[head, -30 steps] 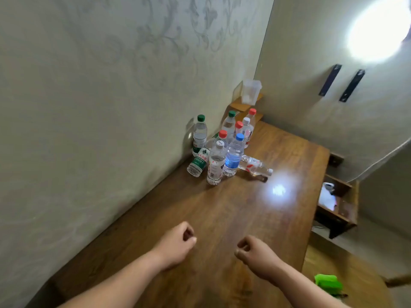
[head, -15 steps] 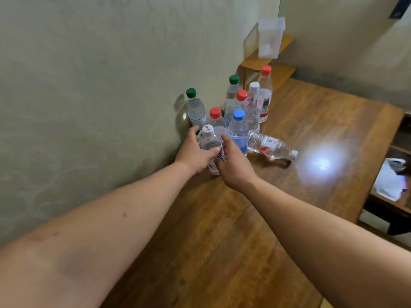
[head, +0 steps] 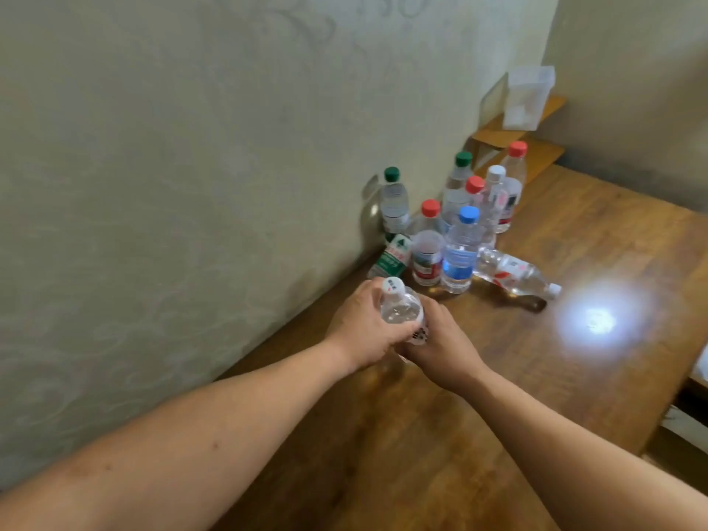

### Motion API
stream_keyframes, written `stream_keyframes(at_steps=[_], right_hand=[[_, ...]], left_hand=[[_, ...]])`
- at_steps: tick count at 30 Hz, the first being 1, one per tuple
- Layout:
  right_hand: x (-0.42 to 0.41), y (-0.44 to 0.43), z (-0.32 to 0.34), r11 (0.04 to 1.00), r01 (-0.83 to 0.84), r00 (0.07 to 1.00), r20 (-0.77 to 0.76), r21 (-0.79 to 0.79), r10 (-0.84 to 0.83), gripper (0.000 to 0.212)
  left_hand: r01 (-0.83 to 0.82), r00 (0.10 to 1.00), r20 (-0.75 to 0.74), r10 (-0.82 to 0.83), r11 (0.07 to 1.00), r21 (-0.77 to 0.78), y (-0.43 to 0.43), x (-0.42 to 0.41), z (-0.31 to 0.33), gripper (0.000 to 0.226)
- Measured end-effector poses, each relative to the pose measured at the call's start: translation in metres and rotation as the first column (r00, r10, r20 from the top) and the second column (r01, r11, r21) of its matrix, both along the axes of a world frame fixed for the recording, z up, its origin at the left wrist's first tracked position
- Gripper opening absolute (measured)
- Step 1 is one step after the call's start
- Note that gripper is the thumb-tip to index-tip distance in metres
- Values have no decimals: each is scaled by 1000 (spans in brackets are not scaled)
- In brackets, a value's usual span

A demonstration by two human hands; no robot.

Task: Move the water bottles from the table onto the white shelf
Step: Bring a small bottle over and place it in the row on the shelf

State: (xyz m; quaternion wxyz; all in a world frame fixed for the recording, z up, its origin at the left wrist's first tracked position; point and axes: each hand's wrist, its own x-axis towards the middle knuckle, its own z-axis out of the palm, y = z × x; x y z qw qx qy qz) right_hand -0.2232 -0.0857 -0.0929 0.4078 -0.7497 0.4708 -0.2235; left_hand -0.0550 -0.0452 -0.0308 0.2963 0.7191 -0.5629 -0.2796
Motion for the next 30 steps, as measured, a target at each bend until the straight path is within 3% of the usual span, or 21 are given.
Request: stream_keyframes(at_steps=[3,8,13,16,21,25,30], right_hand=[[19,27,11,997,-79,997,-30,-20,78,62],[79,95,33,997,-66,998,-24,-43,65,49],[148,191,57,999,-25,999,41,20,24,62],[200,252,82,991,-102,995,18,88,101,62],[312,351,142,934,-348,937,43,79,346,50],[406,407,168,894,-448,890,85,-28,449,33],[511,445,174,873,-487,866,115,-32,487,47]], left_hand=[[4,1000,2,-5,1000,4,38,22,20,52],[-35,999,-19,35,999,23,118,79,22,78],[-31,999,-38,34,997,76,235,152,19,89],[-30,998,-52,33,999,40,316,195,22,91],[-224,968,-147,205,966,-127,426,277,67,65],[-430,903,-80,423,877,-215,490,349,80,57],[-611,790,-173,587,734,-298,530,429,93,43]])
